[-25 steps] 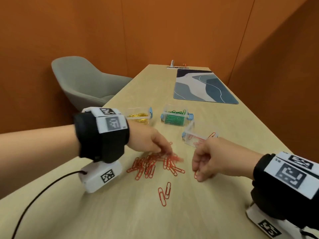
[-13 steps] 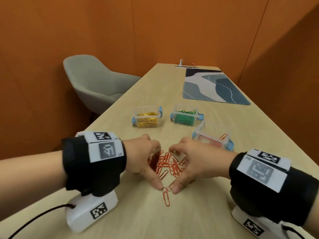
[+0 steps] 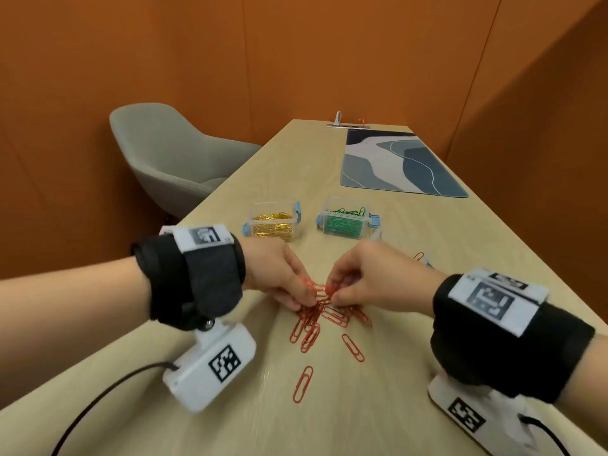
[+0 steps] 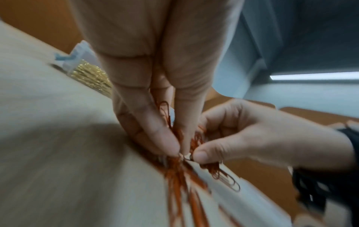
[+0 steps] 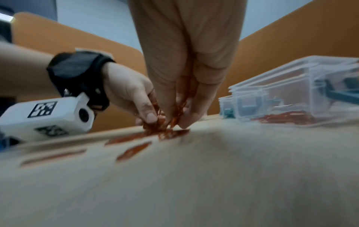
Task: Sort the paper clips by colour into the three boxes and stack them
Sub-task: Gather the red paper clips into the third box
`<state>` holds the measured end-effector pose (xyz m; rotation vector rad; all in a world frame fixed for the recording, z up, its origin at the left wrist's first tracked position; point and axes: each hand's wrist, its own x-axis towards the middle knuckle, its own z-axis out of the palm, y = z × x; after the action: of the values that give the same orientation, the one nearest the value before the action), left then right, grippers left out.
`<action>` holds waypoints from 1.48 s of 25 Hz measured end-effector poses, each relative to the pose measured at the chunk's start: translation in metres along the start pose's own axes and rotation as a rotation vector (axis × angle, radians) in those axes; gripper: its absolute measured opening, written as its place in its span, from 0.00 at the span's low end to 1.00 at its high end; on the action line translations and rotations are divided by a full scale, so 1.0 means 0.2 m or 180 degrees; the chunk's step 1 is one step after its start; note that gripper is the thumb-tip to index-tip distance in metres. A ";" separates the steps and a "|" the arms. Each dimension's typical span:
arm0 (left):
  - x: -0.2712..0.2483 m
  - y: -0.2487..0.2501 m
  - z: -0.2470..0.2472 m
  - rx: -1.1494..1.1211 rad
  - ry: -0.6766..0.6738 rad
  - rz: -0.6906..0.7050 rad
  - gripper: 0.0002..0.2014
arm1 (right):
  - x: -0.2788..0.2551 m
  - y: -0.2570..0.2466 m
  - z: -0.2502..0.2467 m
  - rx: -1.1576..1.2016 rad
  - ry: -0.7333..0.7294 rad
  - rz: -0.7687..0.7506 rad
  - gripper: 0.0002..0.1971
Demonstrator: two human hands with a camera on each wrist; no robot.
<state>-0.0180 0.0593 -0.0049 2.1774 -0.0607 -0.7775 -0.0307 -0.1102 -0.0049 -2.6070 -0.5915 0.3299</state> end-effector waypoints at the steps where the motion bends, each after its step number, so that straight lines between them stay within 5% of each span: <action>1: 0.00 0.03 -0.02 -0.0200 -0.0001 -0.0029 0.03 | 0.00 0.02 -0.03 0.0266 0.0082 0.0068 0.06; 7: 0.10 0.41 -0.07 -0.0379 0.0494 0.0553 0.01 | -0.05 0.23 -0.25 0.1046 0.1347 0.0547 0.08; 12: 0.24 0.58 0.06 0.0168 0.0655 0.0750 0.09 | -0.03 0.32 -0.24 0.0836 0.1450 0.0615 0.15; 15: 0.19 0.54 0.04 0.1105 0.1165 0.1085 0.11 | -0.10 0.29 -0.26 0.0650 0.1732 0.0273 0.10; 18: 0.14 0.37 0.00 0.2095 0.0993 0.0963 0.12 | -0.21 0.21 -0.25 0.0354 0.0739 0.0096 0.06; 22: 0.12 0.15 0.05 0.3219 0.0281 0.1034 0.21 | -0.20 0.13 -0.13 -0.1606 -0.0403 0.0428 0.15; 27: -0.07 -0.02 0.05 0.2866 0.0110 0.1318 0.27 | -0.17 0.06 -0.01 -0.1565 -0.0291 0.0116 0.11; 32: -0.14 -0.12 0.08 0.2758 0.0057 0.1082 0.55 | -0.17 -0.02 0.02 -0.1094 -0.0533 0.0108 0.51; 34: -0.12 -0.12 0.09 0.2794 0.0164 0.1160 0.49 | -0.14 -0.04 0.02 -0.1013 -0.0585 -0.0032 0.51; 37: -0.10 -0.11 0.10 0.2534 0.0291 0.1255 0.32 | -0.09 -0.04 0.02 -0.0681 -0.0416 -0.0046 0.33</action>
<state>-0.0494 0.0665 -0.0188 2.7968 -0.8519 -0.4560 -0.0509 -0.1104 -0.0032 -2.7992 -0.7258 0.4580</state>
